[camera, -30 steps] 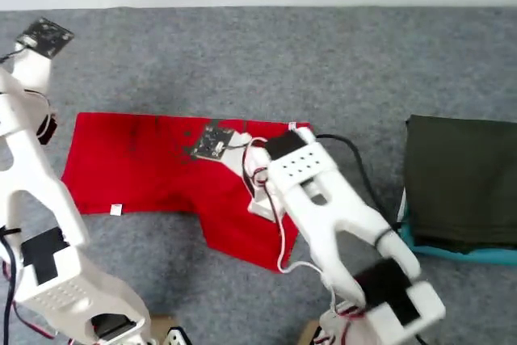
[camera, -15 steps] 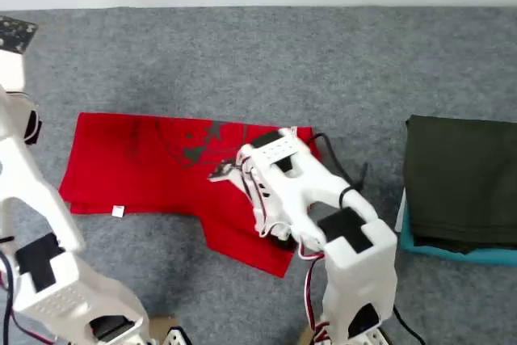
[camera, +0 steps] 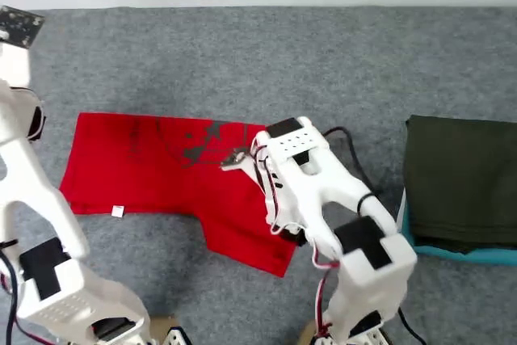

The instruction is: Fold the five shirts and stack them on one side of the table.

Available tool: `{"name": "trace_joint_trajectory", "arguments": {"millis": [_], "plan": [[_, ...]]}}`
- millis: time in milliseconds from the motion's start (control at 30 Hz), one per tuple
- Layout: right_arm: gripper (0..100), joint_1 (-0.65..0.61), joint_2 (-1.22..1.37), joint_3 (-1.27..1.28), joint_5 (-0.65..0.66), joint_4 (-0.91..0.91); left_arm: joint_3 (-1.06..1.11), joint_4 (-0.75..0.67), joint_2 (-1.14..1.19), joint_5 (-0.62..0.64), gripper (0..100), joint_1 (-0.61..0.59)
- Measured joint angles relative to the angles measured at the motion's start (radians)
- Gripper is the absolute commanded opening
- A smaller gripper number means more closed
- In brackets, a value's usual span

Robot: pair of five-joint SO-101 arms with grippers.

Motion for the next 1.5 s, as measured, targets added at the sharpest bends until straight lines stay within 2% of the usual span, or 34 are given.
{"name": "trace_joint_trajectory", "arguments": {"millis": [200, 333, 533, 700, 833, 1200, 1333, 1500], "plan": [[0.9, -0.104, -0.058, -0.028, 0.000, -0.078, 0.000, 0.003, 0.000, 0.000, 1, 0.000], [0.9, -0.144, 0.017, -0.026, -0.049, -0.152, 0.000, 0.005, -0.017, 0.021, 1, 0.000], [0.9, -0.078, 0.210, -0.040, -0.063, -0.133, 0.000, 0.006, -0.094, 0.051, 1, -0.012], [0.9, 0.008, 0.216, -0.029, -0.051, -0.094, 0.000, 0.008, -0.109, 0.051, 1, -0.012], [0.9, 0.018, 0.195, -0.023, -0.037, -0.038, 0.000, 0.008, -0.109, 0.051, 1, -0.011], [0.9, -0.003, -0.184, -0.117, -0.035, 0.117, 0.035, 0.009, -0.115, 0.051, 1, 0.018], [0.9, 0.003, -0.376, -0.138, -0.035, 0.117, 0.087, 0.009, -0.118, 0.051, 1, 0.080], [0.9, 0.041, -0.592, -0.138, -0.051, 0.117, 0.184, 0.009, -0.118, 0.051, 1, 0.219]]}}
